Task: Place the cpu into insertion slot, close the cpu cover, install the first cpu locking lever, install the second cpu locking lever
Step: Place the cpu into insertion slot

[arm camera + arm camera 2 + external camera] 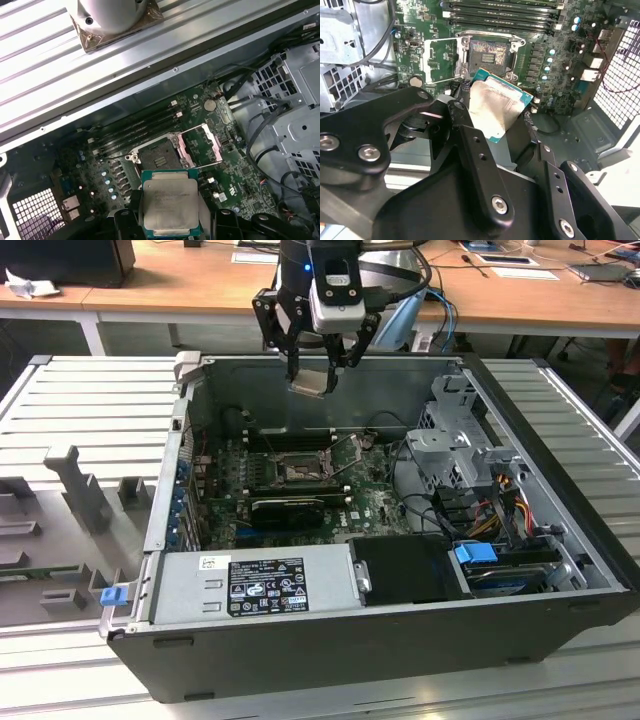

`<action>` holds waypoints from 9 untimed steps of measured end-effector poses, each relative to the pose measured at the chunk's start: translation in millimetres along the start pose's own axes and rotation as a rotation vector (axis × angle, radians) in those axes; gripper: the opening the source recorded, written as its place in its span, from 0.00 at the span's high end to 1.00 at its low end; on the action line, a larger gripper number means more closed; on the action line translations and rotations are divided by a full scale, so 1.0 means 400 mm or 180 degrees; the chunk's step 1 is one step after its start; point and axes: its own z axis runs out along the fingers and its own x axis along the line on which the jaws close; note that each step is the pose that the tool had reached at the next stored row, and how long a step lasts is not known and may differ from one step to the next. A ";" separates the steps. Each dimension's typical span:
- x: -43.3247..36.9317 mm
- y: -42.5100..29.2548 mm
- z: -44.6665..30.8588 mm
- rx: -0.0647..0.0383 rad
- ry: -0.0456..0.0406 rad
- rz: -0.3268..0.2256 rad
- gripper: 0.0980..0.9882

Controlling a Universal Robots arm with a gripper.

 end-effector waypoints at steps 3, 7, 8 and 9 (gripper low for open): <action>0.000 0.000 0.001 -0.0001 -0.0006 0.0070 0.52; 0.000 0.000 0.001 -0.0003 -0.0012 0.0137 0.52; 0.000 0.000 0.001 -0.0003 -0.0014 0.0159 0.52; 0.000 0.000 0.001 -0.0003 -0.0016 0.0174 0.52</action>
